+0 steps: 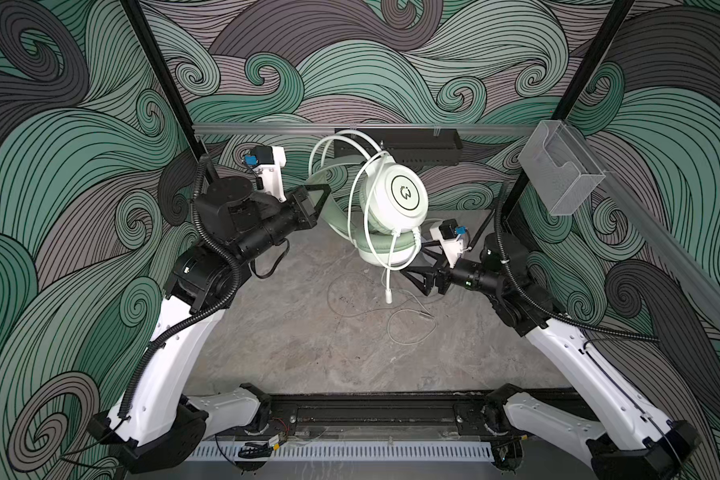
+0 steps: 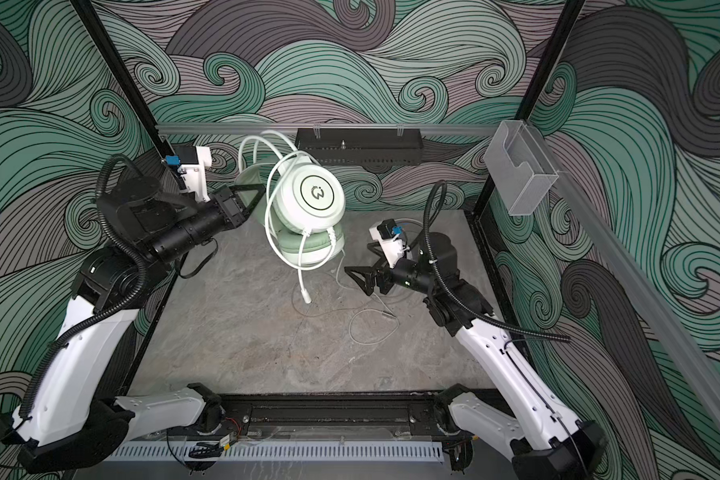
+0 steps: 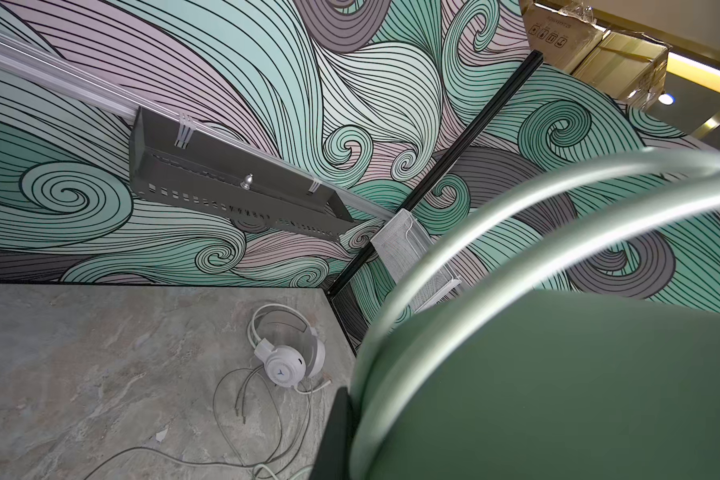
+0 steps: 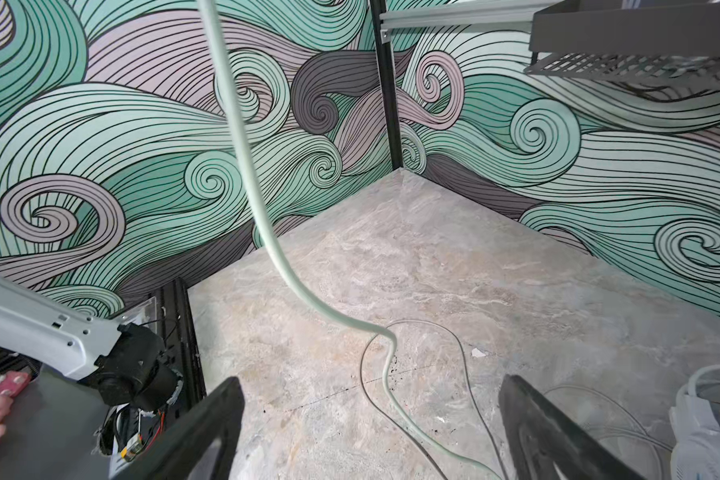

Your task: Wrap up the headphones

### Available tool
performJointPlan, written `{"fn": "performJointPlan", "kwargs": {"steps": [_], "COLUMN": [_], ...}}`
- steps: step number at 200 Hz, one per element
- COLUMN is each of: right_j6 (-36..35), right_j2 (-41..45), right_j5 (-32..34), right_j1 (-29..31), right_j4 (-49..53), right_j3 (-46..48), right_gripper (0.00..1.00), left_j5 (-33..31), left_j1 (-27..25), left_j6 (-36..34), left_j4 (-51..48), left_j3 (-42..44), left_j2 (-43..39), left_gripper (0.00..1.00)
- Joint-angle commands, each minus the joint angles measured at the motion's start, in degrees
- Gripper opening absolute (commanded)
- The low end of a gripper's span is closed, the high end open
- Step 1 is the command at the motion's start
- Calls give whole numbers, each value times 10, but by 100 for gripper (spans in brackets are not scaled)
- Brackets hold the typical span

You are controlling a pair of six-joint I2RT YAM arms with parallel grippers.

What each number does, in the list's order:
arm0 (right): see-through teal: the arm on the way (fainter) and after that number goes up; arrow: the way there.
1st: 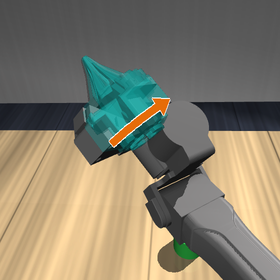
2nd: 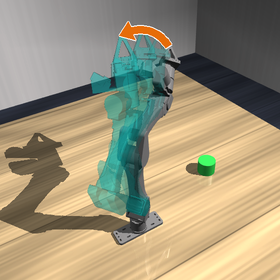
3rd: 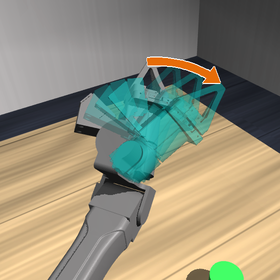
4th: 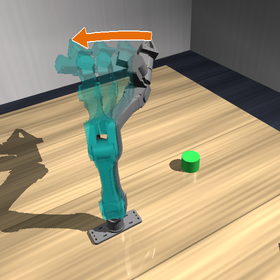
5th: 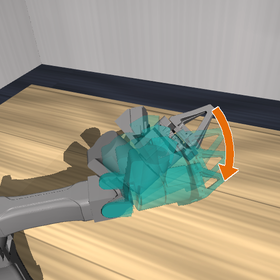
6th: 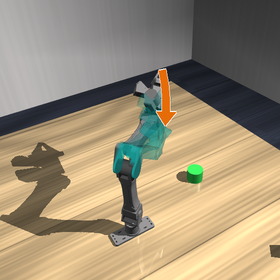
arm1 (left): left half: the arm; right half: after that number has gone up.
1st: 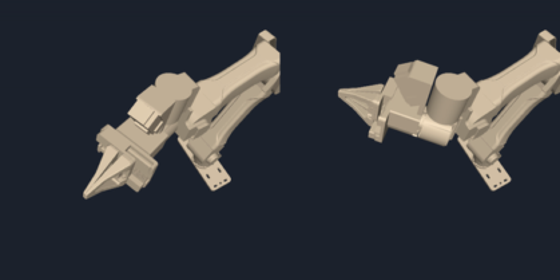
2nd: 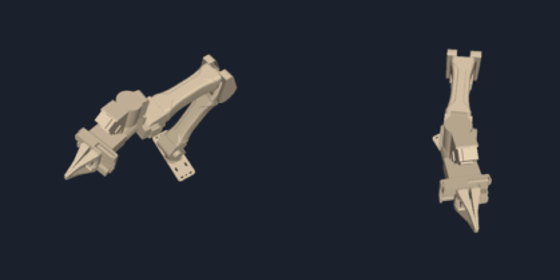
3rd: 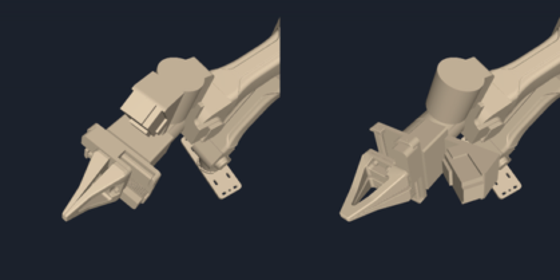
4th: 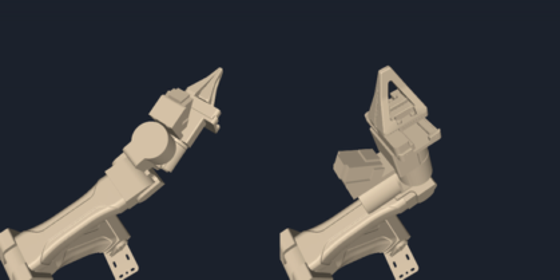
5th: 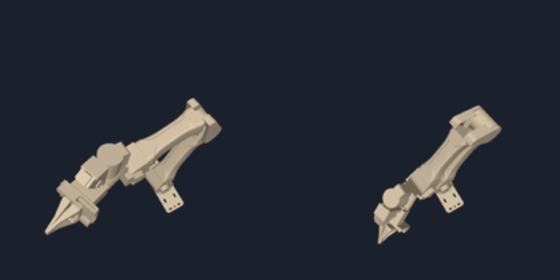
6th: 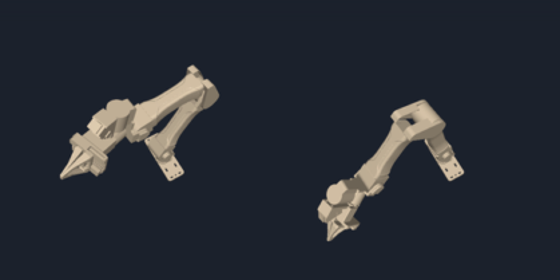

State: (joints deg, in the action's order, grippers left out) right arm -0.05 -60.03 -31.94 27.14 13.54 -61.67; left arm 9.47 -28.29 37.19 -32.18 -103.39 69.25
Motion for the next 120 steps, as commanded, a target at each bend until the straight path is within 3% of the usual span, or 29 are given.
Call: {"fn": "performJointPlan", "kwargs": {"steps": [1,32,77,120], "right_j6": [3,20,110,138], "right_j2": [-22,-66,-127,-176], "right_j5": [-25,-34,-43,-59], "right_j1": [8,23,23,22], "right_j4": [-34,-74,-206,-246], "right_j3": [6,4,51,46], "right_gripper": [96,95,93,88], "left_j5": [3,2,-2,-2], "left_j1": [-2,-2,-2,-1], "left_j6": [33,35,39,49], "left_j4": [32,31,34,42], "left_j3": [-34,-37,-35,-38], "left_j2": [-9,-14,-16,-16], "left_gripper": [0,0,0,0]}}
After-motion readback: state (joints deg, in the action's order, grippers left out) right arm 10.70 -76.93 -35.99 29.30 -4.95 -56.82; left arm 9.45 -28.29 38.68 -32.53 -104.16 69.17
